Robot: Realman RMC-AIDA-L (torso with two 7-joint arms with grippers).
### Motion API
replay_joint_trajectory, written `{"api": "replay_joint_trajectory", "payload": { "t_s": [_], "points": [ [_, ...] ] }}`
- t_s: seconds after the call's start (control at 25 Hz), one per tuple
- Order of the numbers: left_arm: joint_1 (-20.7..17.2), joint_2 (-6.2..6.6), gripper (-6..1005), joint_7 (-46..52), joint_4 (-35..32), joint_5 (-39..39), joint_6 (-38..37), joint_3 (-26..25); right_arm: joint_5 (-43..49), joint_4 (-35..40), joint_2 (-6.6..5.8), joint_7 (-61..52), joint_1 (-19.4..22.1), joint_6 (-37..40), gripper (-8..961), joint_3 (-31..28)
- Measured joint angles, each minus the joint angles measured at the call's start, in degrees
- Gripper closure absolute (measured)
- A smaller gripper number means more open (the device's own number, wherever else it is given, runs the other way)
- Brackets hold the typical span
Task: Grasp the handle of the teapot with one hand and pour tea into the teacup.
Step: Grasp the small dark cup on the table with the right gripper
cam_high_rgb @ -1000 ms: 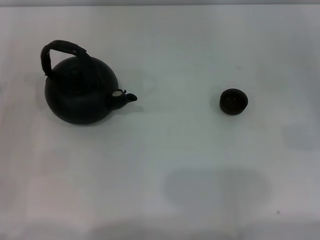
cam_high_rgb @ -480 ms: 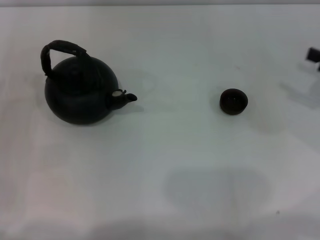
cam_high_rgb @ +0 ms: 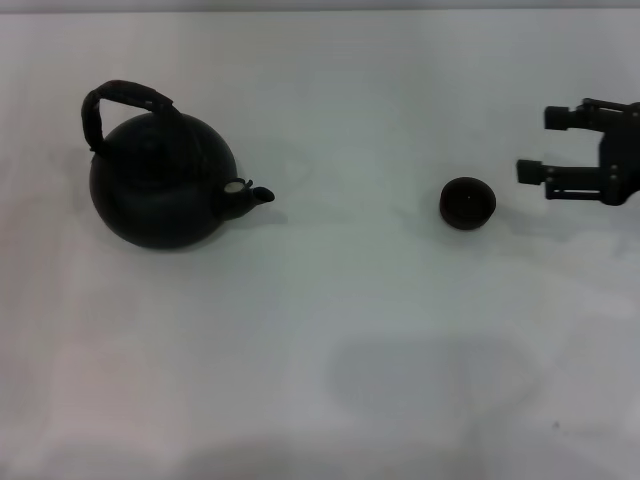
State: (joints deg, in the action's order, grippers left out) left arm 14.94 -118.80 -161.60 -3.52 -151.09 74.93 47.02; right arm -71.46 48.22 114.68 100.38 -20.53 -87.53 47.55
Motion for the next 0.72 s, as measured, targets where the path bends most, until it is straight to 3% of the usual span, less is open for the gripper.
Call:
{"api": "replay_joint_trajectory", "payload": {
  "t_s": [0.48,0.72],
  "points": [
    [-0.92,-0.02,108,0.11,-1.23,-0.28,0.16,0.0,3.99,5.39,0.01,-4.37,-1.62,11.6,97,16.83],
    [-0.86,-0.05,109,0.08,-1.23,-0.35,-0.18,-0.06,7.44,5.77,0.42,-6.8,-3.51,13.66,97,21.03]
  ]
}}
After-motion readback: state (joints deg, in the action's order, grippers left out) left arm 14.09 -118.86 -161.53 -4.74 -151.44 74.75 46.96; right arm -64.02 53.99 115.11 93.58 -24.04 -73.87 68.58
